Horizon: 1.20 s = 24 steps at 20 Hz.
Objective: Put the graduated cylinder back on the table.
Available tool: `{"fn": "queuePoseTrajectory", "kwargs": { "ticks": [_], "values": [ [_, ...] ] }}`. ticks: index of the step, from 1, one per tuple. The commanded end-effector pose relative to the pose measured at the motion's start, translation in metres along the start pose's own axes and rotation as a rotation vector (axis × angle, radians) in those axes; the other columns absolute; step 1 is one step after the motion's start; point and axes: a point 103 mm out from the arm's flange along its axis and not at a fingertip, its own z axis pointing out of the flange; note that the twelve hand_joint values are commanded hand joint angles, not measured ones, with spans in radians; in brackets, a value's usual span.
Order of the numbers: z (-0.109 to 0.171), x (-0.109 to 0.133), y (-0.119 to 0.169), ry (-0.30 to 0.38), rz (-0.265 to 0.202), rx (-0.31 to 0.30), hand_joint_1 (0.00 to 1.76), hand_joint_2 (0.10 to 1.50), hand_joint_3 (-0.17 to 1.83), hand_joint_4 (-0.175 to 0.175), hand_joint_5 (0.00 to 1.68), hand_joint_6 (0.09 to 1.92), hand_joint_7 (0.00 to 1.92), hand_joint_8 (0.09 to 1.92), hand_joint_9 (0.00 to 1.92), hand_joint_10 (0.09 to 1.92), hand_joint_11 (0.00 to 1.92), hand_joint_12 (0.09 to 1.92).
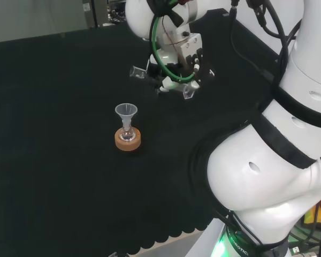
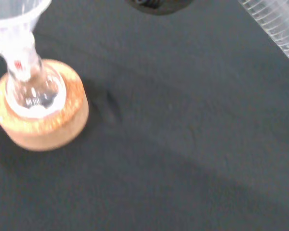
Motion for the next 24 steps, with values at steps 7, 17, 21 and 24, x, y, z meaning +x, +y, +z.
{"fn": "queuePoseTrajectory", "kwargs": {
  "ticks": [7,17,21,24],
  "values": [
    [0.009,-0.043,0.040,0.271,-0.016,-0.189,1.27,1.07,0.00,-0.175,1.07,0.87,1.09,0.85,1.44,0.09,1.25,0.73],
    [0.022,-0.062,0.104,0.447,-0.064,-0.291,1.27,1.07,0.00,-0.175,1.06,0.88,1.08,0.86,1.44,0.09,1.25,0.73],
    [0.026,-0.068,0.128,0.500,-0.080,-0.320,1.27,1.07,0.00,-0.175,1.06,0.88,1.08,0.86,1.44,0.09,1.24,0.73],
    [0.027,-0.072,0.143,0.524,-0.093,-0.352,1.27,1.07,0.00,-0.175,1.06,0.88,1.08,0.87,1.44,0.09,1.24,0.73]
  ]
}}
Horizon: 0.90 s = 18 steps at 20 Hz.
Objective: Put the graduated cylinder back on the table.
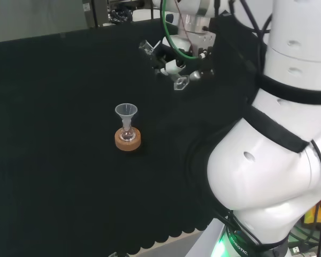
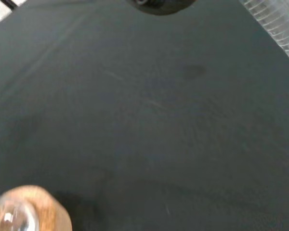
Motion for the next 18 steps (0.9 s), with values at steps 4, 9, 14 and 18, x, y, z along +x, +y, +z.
{"fn": "queuePoseTrajectory", "kwargs": {
  "ticks": [4,9,14,18],
  "values": [
    [0.030,-0.016,0.088,0.245,-0.121,-0.151,1.27,1.07,0.00,-0.175,1.06,0.88,1.08,0.87,1.44,0.09,1.24,0.73],
    [0.040,-0.017,0.108,0.288,-0.145,-0.157,1.27,1.07,0.00,-0.175,1.05,0.89,1.07,0.87,1.43,0.09,1.24,0.73],
    [0.048,-0.017,0.124,0.338,-0.153,-0.169,1.27,1.08,0.00,-0.175,1.05,0.89,1.07,0.88,1.43,0.09,1.23,0.73],
    [0.057,-0.016,0.135,0.368,-0.154,-0.177,1.27,1.08,0.00,-0.175,1.05,0.90,1.07,0.88,1.42,0.09,1.22,0.73]
  ]
}}
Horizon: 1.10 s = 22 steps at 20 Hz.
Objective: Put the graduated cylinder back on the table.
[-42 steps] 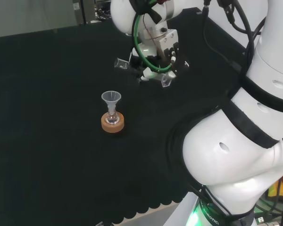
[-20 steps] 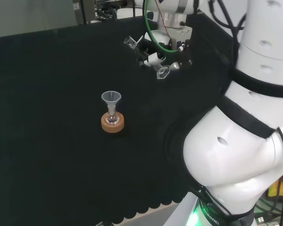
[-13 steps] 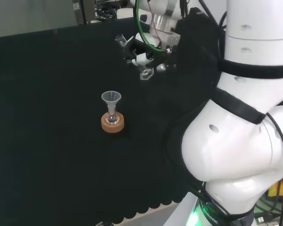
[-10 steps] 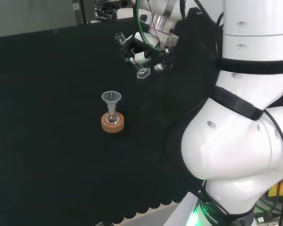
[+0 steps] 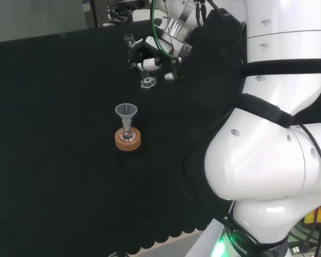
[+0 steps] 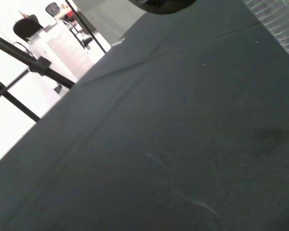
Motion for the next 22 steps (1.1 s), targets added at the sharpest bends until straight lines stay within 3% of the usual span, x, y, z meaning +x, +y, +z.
{"fn": "queuePoseTrajectory", "kwargs": {
  "ticks": [1,8,13,22],
  "values": [
    [0.016,-0.001,0.016,0.081,-0.011,-0.029,1.27,1.08,0.00,-0.175,1.05,0.90,1.07,0.88,1.42,0.09,1.22,0.73],
    [0.031,-0.007,0.021,0.139,-0.002,-0.047,1.27,1.08,0.00,-0.175,1.04,0.90,1.06,0.89,1.42,0.09,1.21,0.74],
    [0.040,-0.003,0.022,0.134,0.001,-0.071,1.27,1.08,0.00,-0.175,1.03,0.92,1.05,0.91,1.41,0.09,1.21,0.75],
    [0.049,-0.012,0.020,0.159,0.006,-0.061,1.26,1.10,0.00,-0.175,1.01,0.96,1.02,0.95,1.39,0.09,1.19,0.77]
  ]
}}
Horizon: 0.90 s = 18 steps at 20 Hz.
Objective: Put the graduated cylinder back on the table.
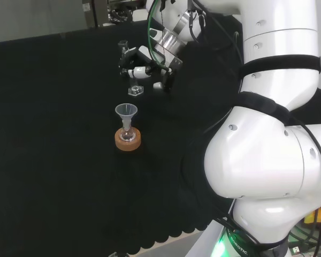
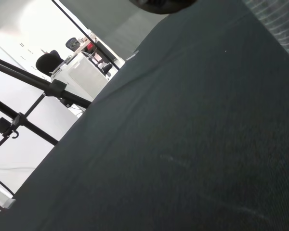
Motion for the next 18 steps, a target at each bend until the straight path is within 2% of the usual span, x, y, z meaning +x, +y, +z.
{"fn": "queuePoseTrajectory", "kwargs": {
  "ticks": [1,6,7,9,10,13,18],
  "values": [
    [0.003,-0.007,-0.002,0.025,-0.005,-0.002,1.26,1.10,0.00,-0.175,1.00,0.97,1.02,0.96,1.39,0.09,1.19,0.77],
    [0.004,-0.010,-0.002,0.052,-0.006,0.003,1.25,1.12,0.00,-0.175,0.95,1.04,0.97,1.03,1.37,0.09,1.17,0.79],
    [0.004,-0.011,-0.003,0.062,-0.008,0.008,1.21,1.14,0.01,-0.175,0.92,1.08,0.95,0.94,1.36,0.09,1.16,0.80],
    [0.003,-0.012,-0.005,0.081,-0.009,0.014,1.20,1.13,-0.01,-0.093,0.83,0.86,0.92,0.73,1.33,0.09,1.17,0.81],
    [0.002,-0.012,-0.007,0.085,-0.012,0.015,1.19,1.12,-0.02,-0.072,0.79,0.77,0.90,0.67,1.32,0.09,1.17,0.80],
    [-0.001,-0.012,-0.012,0.076,-0.010,0.022,1.16,1.10,-0.04,-0.057,0.73,0.65,0.86,0.60,1.30,0.09,1.13,0.82],
    [-0.005,-0.012,-0.021,0.089,-0.006,0.026,1.12,1.09,-0.08,-0.053,0.69,0.60,0.81,0.58,1.26,0.09,1.06,0.87]
  ]
}}
